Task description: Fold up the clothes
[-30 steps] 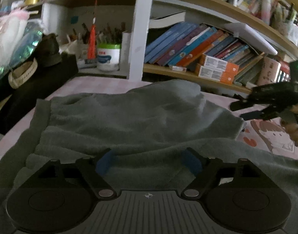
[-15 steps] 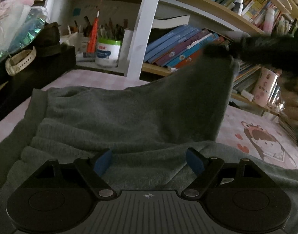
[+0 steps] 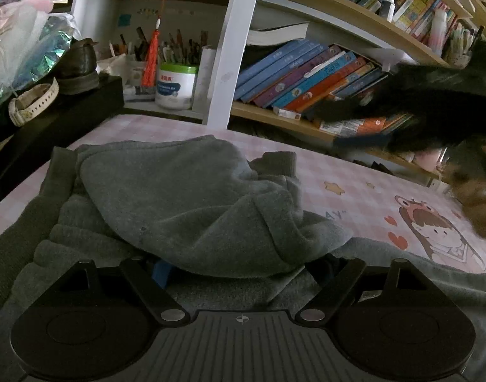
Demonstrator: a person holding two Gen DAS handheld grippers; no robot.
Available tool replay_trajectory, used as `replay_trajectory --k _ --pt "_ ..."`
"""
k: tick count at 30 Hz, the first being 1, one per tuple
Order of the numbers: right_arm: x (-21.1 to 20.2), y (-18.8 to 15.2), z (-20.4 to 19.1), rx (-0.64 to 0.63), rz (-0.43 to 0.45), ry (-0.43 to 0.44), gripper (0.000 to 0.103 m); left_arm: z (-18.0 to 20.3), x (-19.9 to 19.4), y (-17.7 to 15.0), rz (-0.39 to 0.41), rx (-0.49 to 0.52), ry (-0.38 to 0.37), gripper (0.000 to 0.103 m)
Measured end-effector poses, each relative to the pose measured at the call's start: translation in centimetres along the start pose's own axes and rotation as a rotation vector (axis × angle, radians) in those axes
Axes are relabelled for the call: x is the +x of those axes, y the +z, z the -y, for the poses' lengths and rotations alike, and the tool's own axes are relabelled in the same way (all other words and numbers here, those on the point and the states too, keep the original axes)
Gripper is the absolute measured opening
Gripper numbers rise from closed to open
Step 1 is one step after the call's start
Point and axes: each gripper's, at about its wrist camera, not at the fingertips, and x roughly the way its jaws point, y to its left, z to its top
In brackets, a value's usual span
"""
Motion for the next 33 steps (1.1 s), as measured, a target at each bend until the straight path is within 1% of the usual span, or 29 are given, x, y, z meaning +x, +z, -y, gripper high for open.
replay_trajectory --k 3,5,7,8,10,12,13,15,18,19,21,23,25,26,27,29,32,33 --pt "2.3 -0.9 2.6 0.186 -0.056 0.009 0.067 -0.1 0.0 0.0 0.000 -0.007 -0.005 0.086" --pt "3.7 -1.5 3.3 0.257 -0.083 0.005 0.066 -0.2 0.0 0.0 0.000 -0.011 -0.009 0.086" --pt "5.0 -1.8 3.7 0.302 -0.102 0.013 0.060 -0.2 0.0 0.0 0.000 -0.016 -0.012 0.086" --pt "5.2 -1.8 3.7 0.302 -0.101 0.005 0.056 -0.3 0.0 0.0 0.000 -0.018 -0.014 0.086" --pt "5.3 -1.8 3.4 0.283 -0.089 -0.023 0.017 -0.3 0.0 0.0 0.000 -0.022 -0.018 0.086" --pt "5.5 -1.8 3.1 0.263 -0.078 -0.050 0.010 -0.4 0.0 0.0 0.000 -0.027 -0.021 0.086" --pt "4.9 -1.6 3.2 0.244 -0.052 -0.065 0.009 -0.4 0.0 0.0 0.000 -0.029 -0.023 0.086" --pt "2.5 -1.1 3.5 0.197 0.028 -0.124 0.009 -0.4 0.0 0.0 0.000 -0.029 -0.024 0.087" --pt "-2.4 -0.3 5.7 0.196 0.147 -0.231 0.009 -0.4 -0.1 -0.1 0.000 -0.029 -0.025 0.087" --pt "-4.1 -0.4 6.6 0.202 0.182 -0.272 0.009 -0.4 -0.1 -0.1 0.000 -0.027 -0.024 0.087" --pt "-7.5 -0.8 8.8 0.204 0.249 -0.382 0.009 -0.4 -0.1 -0.1 0.000 -0.022 -0.021 0.087" --pt "-10.3 -1.6 10.8 0.207 0.288 -0.494 0.009 -0.3 -0.1 0.0 -0.001 -0.016 -0.017 0.087" --pt "-12.4 -2.9 13.0 0.205 0.290 -0.625 0.009 -0.2 -0.1 0.0 -0.002 -0.011 -0.015 0.088" --pt "-13.2 -3.4 14.1 0.205 0.285 -0.675 0.009 -0.2 -0.1 0.0 -0.002 -0.009 -0.014 0.088" --pt "-13.7 -4.0 15.2 0.214 0.272 -0.708 0.009 -0.2 -0.1 0.0 -0.003 -0.008 -0.014 0.088" --pt "-14.2 -5.1 17.4 0.266 0.244 -0.722 0.009 -0.1 -0.1 0.0 -0.004 -0.007 -0.015 0.088" --pt "-14.2 -5.9 18.8 0.307 0.224 -0.706 0.011 -0.2 -0.1 0.1 -0.006 -0.010 -0.017 0.088" --pt "-14.2 -6.2 19.3 0.319 0.218 -0.700 0.013 -0.2 -0.1 0.1 -0.007 -0.012 -0.018 0.088"
